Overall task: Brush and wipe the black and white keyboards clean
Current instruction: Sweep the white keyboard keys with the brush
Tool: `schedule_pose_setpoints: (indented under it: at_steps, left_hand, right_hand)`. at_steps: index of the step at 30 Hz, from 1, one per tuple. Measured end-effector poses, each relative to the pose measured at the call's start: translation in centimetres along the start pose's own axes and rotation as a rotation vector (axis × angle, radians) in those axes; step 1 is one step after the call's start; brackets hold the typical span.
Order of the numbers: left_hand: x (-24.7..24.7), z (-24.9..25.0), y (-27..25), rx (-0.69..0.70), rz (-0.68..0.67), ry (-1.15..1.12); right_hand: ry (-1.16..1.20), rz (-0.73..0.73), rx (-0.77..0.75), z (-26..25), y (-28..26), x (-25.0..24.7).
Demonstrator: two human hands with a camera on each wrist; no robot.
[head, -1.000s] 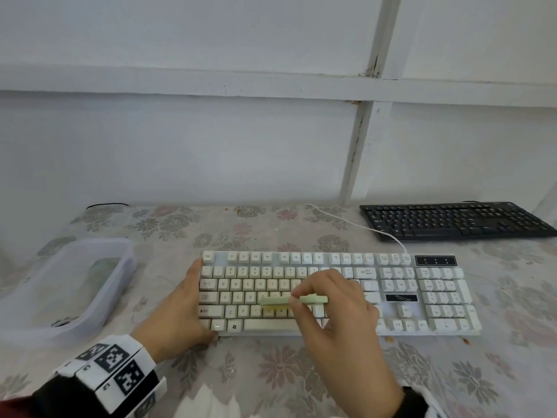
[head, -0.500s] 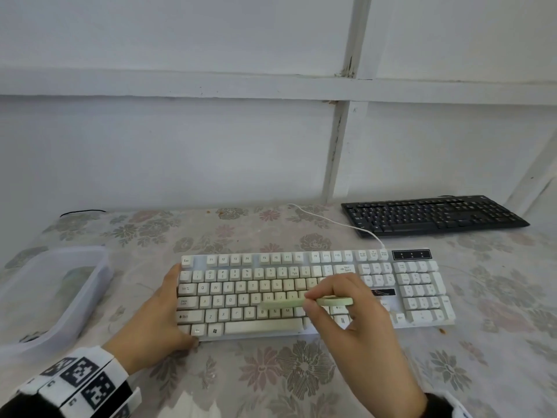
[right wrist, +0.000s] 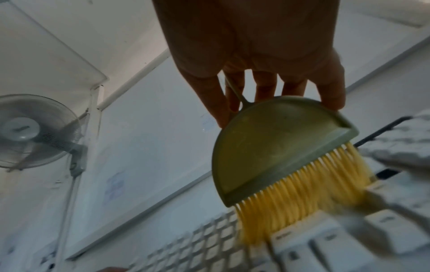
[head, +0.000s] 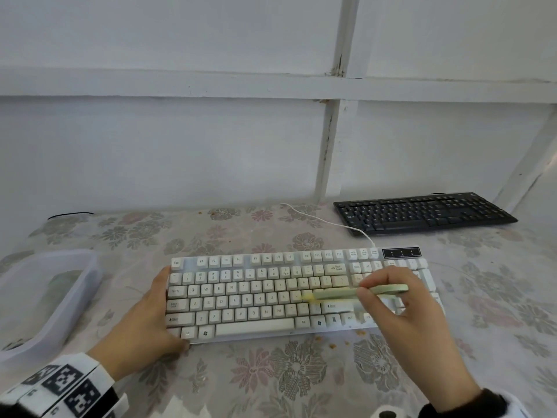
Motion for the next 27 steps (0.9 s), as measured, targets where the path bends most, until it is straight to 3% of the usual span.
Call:
schedule_pose_setpoints:
  at_steps: [3, 8, 17, 20, 22, 25, 27]
  left_hand:
    - [0.0, 0.1, -0.1, -0.007, -0.001, 0.003]
    - [0.0, 0.0, 0.0, -0.055, -0.002, 0.010]
    - [0.1, 0.2, 0.0, -0.056, 0.010, -0.031]
    - [0.0, -0.1, 0.0, -0.062, 0.011, -0.048]
    - [0.0, -0.3, 0.0, -0.062, 0.015, -0.055]
    - [0.0, -0.3, 0.0, -0.055, 0.013, -0.045]
    - [0.1, -0.2, 0.0, -0.057, 0.006, -0.051]
  right_hand:
    - [-0.036, 0.063, 0.009, 0.6, -0.3, -1.3]
    - [0.030, -0.013, -0.048, -0.1, -0.6, -0.9]
    - [0.011, 0.126, 0.017, 2.2, -0.1, -5.7]
    - [0.103, 0.056, 0.024, 2.6, -0.3, -5.8]
    - [0.037, 0.037, 0.039, 3.4, -0.5, -5.8]
    - [-0.177, 0.134, 0.041, 4.2, -0.7, -7.3]
    - [-0.183, 0.188, 0.040, 4.2, -0.7, -8.3]
Point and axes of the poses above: each hand's wrist, its own y-axis towards the middle knuckle, its own x-axis out of the palm, z = x × y, the point moved 3 cm from there along y, towards the middle knuckle, and after that the axes turned 13 degrees about -z, right-handed, at the moved point
